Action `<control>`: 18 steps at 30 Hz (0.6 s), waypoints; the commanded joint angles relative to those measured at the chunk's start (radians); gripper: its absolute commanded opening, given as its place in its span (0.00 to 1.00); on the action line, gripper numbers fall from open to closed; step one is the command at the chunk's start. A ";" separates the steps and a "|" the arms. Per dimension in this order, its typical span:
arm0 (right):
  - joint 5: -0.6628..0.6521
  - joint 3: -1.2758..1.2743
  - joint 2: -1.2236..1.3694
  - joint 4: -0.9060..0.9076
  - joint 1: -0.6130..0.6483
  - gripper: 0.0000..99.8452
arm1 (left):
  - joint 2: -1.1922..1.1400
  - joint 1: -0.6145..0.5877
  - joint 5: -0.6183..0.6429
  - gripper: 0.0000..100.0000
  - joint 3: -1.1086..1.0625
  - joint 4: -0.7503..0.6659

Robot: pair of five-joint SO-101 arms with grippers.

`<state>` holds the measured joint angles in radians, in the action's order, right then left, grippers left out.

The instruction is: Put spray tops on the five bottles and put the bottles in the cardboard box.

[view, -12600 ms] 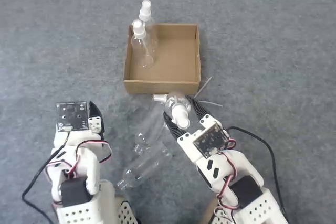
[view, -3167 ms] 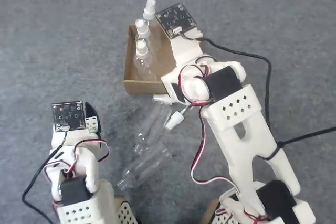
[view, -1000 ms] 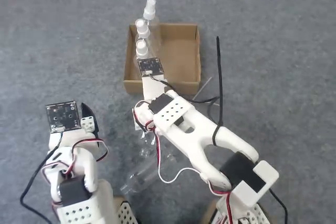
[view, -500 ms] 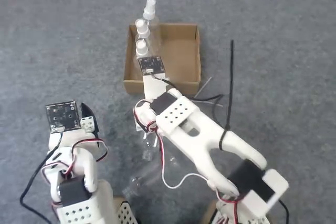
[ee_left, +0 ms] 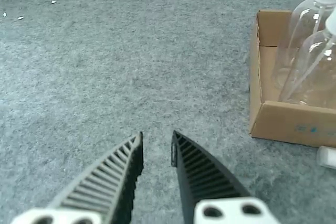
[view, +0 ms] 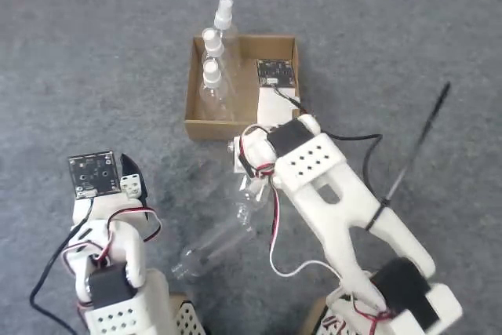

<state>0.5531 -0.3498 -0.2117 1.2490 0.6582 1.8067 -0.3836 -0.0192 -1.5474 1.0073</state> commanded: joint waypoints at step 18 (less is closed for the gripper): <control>0.012 0.046 -0.117 0.228 -0.441 0.11 | 0.012 -0.005 0.011 0.09 0.015 -0.035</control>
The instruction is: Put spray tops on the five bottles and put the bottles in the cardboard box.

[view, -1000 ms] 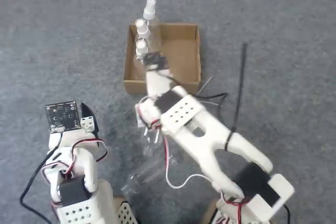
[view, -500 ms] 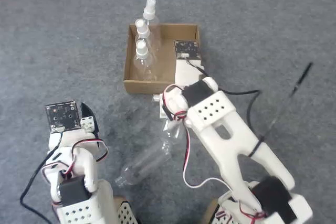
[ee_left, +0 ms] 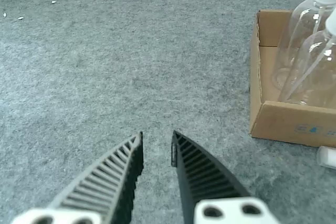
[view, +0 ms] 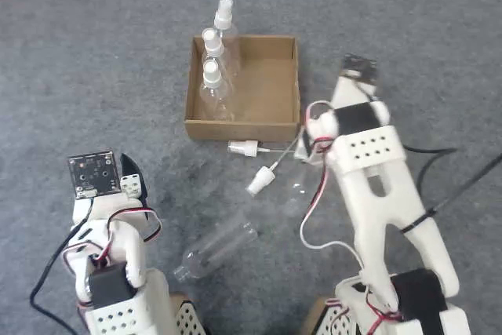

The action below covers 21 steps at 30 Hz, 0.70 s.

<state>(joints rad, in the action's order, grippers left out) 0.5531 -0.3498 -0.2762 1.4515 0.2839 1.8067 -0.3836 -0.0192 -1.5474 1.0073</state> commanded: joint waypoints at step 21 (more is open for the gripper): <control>0.014 -0.233 -0.064 -0.208 -0.277 0.11 | 0.012 -0.003 0.011 0.09 0.013 -0.035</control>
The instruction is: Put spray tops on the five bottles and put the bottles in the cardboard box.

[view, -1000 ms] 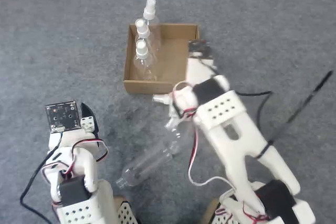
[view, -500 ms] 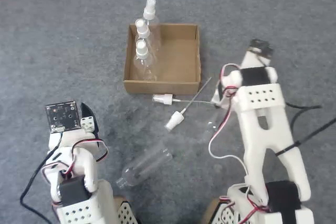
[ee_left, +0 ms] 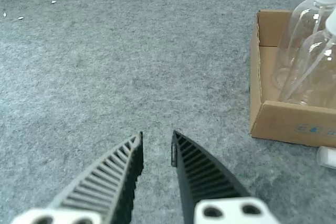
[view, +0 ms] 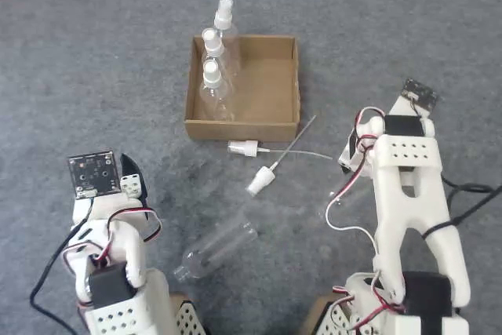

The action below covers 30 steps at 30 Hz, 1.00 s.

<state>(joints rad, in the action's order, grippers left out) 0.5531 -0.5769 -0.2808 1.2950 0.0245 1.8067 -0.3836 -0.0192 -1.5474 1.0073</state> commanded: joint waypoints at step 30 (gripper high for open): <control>0.559 -0.087 -0.053 -0.179 -0.022 0.11 | 0.012 -0.002 0.009 0.09 0.013 -0.035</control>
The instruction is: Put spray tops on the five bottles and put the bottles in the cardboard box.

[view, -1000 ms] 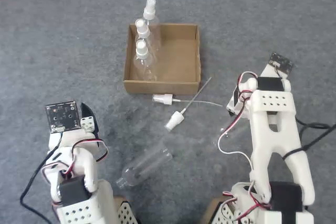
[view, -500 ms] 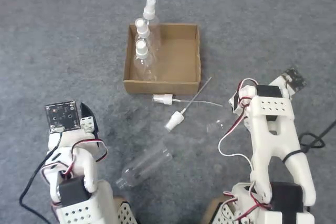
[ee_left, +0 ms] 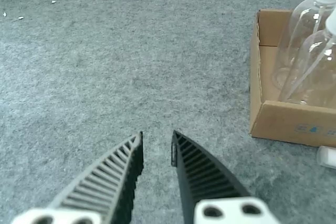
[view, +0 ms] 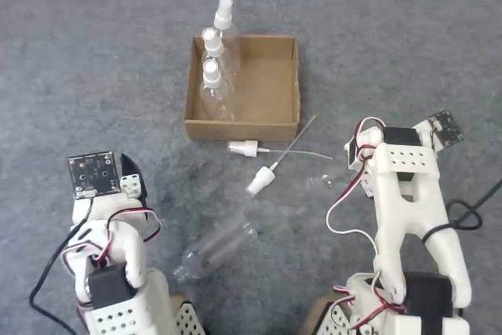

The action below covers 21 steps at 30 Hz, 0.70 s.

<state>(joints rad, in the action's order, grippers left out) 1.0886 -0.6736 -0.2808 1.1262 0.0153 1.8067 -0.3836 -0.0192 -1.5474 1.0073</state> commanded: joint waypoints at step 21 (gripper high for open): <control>0.043 0.008 -0.059 -0.001 -0.007 0.17 | 0.012 -0.003 0.009 0.09 0.013 -0.035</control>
<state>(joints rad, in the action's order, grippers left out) 1.1331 -0.6736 -0.2808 1.1262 0.0153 1.8067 -0.3836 -0.0192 -1.5474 1.0073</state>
